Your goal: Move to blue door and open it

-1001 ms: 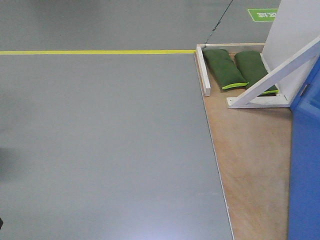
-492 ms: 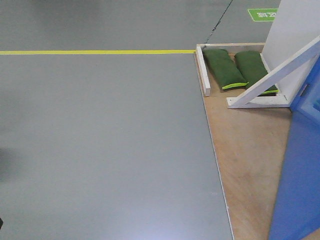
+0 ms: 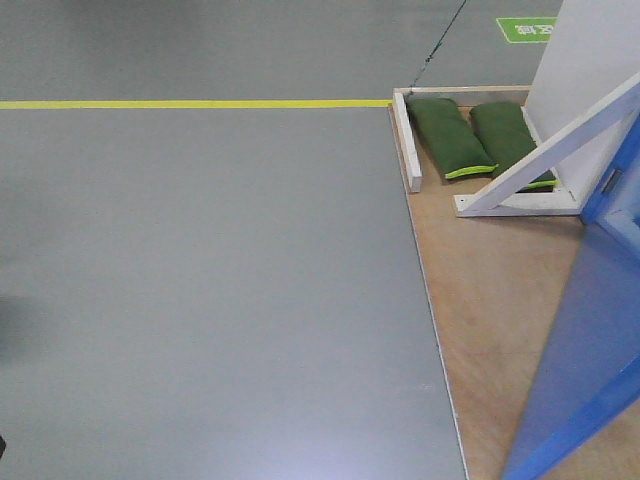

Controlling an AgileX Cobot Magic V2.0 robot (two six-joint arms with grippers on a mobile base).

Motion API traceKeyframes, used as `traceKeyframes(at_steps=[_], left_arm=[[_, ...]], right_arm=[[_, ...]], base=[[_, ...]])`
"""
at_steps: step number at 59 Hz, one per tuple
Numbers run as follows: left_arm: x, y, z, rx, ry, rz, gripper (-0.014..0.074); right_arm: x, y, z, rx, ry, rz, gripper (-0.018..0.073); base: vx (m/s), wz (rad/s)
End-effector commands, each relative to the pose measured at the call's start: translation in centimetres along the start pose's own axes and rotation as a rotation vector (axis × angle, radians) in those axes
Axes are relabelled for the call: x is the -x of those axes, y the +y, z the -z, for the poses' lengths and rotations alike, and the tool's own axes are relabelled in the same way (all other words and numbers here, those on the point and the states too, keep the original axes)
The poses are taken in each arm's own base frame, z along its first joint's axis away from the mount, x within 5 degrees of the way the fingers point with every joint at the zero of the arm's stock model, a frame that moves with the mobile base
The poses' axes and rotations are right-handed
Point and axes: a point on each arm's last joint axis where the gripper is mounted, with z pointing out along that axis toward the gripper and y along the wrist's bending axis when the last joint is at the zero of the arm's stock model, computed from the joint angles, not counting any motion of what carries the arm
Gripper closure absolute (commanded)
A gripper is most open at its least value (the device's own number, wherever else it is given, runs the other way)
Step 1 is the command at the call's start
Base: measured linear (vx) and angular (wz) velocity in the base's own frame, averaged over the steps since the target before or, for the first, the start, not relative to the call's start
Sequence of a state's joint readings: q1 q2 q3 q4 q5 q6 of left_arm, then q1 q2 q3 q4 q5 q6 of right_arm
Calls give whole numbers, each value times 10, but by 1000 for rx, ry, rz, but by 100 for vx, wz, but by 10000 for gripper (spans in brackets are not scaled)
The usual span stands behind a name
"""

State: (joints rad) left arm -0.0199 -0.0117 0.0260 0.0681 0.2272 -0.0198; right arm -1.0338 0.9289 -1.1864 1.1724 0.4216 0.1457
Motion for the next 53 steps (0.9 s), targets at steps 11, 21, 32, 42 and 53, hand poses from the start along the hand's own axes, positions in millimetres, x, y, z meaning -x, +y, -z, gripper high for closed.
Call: traceKeyframes(at_steps=[11,21,32,42,53], left_arm=[[17,0,4,0,-121,10,524],[17,0,4,0,-121,10,524],[17,0,4,0,-121,10,524],[17,0,4,0,-121,10,524],[17,0,4,0,-121,10,524]], right_arm=[[24,-6,-21,-2,-170,-25,548],[18,-12,-57,-16,-57,-86,548],[-14,-1,-74,16,68,-6,548],[-42,10,-66,43,269,-5,548],[-68,20,-54,77,460,-9,548]], base=[[0,0],[0,0],[0,0],[0,-1],[0,-1]])
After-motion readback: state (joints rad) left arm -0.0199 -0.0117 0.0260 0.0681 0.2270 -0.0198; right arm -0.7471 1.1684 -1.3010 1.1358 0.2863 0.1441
